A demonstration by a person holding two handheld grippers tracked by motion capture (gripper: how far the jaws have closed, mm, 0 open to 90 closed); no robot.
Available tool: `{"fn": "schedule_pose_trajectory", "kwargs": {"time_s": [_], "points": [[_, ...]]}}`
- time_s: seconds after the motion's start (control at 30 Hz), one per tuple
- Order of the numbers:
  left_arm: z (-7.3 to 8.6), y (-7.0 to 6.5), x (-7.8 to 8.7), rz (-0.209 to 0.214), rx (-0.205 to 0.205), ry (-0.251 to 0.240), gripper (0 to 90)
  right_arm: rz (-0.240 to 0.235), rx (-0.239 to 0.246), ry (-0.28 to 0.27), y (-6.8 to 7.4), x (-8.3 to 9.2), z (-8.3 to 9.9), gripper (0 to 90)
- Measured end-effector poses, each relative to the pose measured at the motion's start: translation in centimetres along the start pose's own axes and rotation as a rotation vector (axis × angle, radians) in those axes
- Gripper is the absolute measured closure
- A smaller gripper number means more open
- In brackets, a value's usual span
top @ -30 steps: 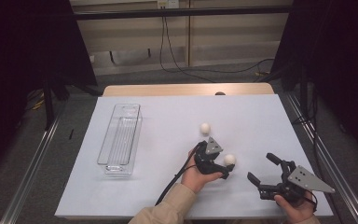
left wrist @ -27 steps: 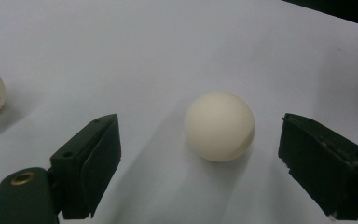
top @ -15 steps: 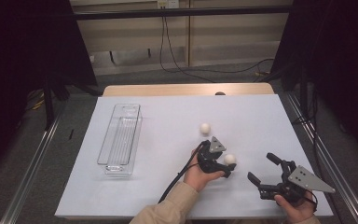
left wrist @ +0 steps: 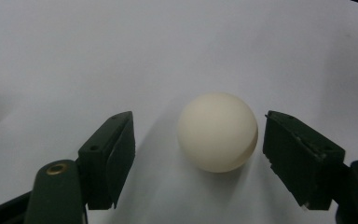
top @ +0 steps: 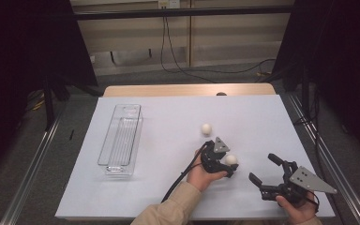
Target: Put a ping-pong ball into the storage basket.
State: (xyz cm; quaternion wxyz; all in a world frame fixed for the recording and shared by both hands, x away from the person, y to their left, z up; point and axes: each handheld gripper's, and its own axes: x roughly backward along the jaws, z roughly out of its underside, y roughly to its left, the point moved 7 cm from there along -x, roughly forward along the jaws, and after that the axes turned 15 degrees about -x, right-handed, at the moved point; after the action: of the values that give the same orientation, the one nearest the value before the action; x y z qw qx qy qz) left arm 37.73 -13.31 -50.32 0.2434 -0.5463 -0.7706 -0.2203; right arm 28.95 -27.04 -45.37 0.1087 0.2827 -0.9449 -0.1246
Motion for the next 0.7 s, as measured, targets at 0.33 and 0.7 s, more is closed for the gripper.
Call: {"fn": "schedule_pose_trajectory", "kwargs": {"time_s": [0.33, 0.7], "points": [[0.04, -0.01, -0.28, 0.007, -0.007, 0.008, 29.4, -0.001, 0.0, 0.0, -0.01, -0.01, 0.0, 4.2], [0.03, 0.02, -0.48, 0.017, -0.005, 0.01, 33.6, 0.0, 0.002, 0.0, -0.06, -0.02, -0.01, 4.2]]}}
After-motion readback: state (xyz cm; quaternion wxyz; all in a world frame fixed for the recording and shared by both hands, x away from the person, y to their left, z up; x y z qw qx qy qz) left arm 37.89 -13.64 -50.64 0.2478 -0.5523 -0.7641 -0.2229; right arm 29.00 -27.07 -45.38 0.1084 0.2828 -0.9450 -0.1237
